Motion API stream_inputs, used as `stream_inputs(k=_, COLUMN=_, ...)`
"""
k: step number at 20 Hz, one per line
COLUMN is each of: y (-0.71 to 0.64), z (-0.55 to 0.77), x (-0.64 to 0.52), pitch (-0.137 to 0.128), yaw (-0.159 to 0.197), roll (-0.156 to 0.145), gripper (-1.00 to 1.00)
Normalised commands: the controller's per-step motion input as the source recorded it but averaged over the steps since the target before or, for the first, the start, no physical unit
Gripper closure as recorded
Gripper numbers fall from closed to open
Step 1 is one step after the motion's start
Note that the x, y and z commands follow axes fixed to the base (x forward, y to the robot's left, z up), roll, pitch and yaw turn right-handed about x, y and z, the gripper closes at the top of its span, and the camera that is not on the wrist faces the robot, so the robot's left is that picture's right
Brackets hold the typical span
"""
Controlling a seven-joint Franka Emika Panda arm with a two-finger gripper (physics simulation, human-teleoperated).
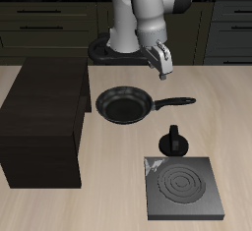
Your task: Place the frypan on the flat stove
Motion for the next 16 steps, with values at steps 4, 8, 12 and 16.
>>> stream_inputs(k=4, y=-0.14, z=-0.12, x=-0.15, pitch=0.016, yaw=-0.024, roll=-0.027, gripper=-1.00)
stream_inputs(k=8, y=-0.10, z=-0.24, x=-0.60, pitch=0.025, yaw=-0.050, roll=0.011, gripper=-1.00)
stream_inputs(k=12, y=-0.01, z=-0.05, x=-0.21, pitch=-0.004, yaw=-0.044, roll=0.033, gripper=-1.00)
stream_inputs(k=16, y=0.14, z=-0.12, x=-0.13, pitch=-0.005, yaw=-0.003, roll=0.041, gripper=-1.00)
